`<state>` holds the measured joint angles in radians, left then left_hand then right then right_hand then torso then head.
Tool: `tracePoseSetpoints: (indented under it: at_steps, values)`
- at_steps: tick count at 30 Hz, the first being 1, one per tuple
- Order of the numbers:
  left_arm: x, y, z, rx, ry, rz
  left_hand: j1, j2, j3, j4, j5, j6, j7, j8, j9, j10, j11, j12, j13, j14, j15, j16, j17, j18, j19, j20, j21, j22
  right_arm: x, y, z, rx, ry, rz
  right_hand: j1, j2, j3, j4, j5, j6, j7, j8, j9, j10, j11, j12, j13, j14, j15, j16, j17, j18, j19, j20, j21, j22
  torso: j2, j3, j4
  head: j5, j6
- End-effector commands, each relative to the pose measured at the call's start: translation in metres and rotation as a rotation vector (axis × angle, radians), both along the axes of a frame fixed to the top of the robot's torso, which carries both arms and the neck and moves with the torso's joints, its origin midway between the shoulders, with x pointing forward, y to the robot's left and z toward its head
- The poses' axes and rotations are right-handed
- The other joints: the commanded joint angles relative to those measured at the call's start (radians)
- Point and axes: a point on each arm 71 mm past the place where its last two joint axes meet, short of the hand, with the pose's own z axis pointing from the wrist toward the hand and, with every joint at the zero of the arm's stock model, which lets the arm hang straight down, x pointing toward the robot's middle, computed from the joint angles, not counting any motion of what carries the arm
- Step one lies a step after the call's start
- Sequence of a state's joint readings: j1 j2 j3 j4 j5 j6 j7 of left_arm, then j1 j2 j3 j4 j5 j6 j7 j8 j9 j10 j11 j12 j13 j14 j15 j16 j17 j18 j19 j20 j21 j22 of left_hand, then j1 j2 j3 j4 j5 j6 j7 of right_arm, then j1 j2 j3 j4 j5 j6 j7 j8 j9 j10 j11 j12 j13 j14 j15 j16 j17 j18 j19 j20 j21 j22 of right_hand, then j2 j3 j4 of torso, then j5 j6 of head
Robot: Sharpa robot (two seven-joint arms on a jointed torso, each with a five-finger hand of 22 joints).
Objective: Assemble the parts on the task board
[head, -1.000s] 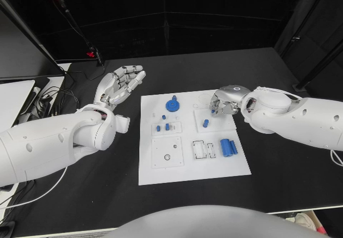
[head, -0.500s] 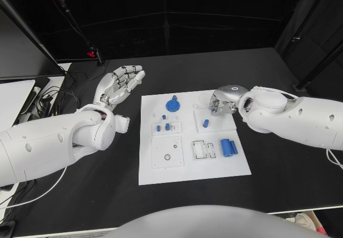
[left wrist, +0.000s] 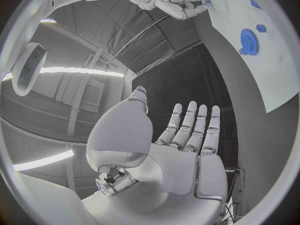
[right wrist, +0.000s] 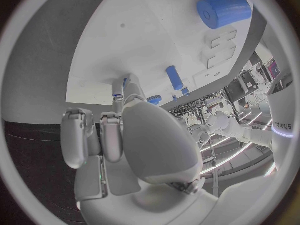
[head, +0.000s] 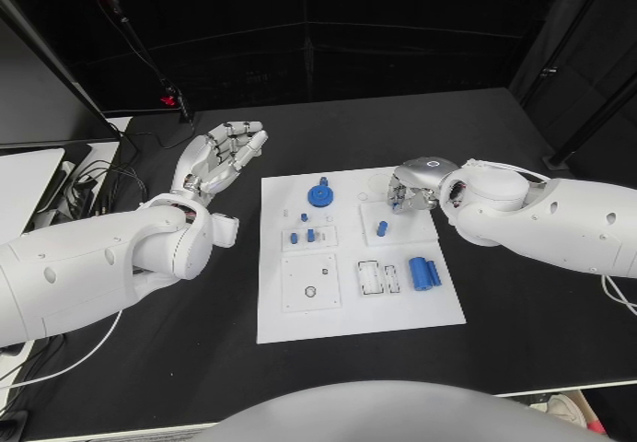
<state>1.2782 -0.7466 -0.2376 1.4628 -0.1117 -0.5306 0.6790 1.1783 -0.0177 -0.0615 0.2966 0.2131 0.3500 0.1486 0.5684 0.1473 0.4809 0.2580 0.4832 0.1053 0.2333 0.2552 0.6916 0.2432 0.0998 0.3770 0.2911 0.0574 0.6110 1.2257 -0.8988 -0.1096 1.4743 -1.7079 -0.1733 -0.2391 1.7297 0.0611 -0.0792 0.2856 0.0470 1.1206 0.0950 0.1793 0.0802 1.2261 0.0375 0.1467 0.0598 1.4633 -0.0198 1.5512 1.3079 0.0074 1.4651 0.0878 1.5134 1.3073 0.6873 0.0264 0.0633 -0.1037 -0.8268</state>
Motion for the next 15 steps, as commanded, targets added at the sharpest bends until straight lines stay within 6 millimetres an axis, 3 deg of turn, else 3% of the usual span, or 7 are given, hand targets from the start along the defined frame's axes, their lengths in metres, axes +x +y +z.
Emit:
tracePoseSetpoints:
  at_steps: [1, 15]
  values:
    - [-0.004, -0.001, 0.01, -0.044, -0.131, -0.031, 0.001, 0.012, 0.002, -0.004, 0.007, -0.011, 0.146, 0.005, -0.002, -0.005, 0.0, 0.005, -0.001, -0.008, 0.0, 0.005, -0.003, -0.01, 0.009, 0.0, 0.006, -0.001, -0.003, 0.0, -0.005, 0.0, -0.002, 0.024, 0.009, 0.003, 0.006, 0.001, 0.0, 0.012, 0.001, 0.006, 0.004, 0.011, 0.002, -0.008, 0.001, 0.102, -0.007, 0.003, 0.235, 0.007, 0.075, -0.007, 0.006, 0.241, 0.0, -0.0003, 0.0003, -0.003, -0.001]
    - [-0.002, 0.0, 0.01, -0.042, -0.127, -0.029, 0.005, 0.018, -0.001, -0.004, 0.016, -0.016, 0.146, 0.015, -0.004, -0.009, 0.0, 0.015, -0.004, -0.009, 0.0, 0.013, -0.011, -0.01, 0.008, 0.0, 0.006, -0.005, -0.01, -0.003, 0.012, 0.145, -0.169, 0.083, 0.022, 0.003, 0.016, -0.002, 0.0, 0.029, 0.006, 0.006, 0.004, 0.029, 0.007, -0.025, 0.001, 0.102, -0.004, 0.004, 0.237, 0.004, 0.081, -0.005, 0.017, 0.246, 0.0, 0.0003, 0.0006, 0.006, -0.005]
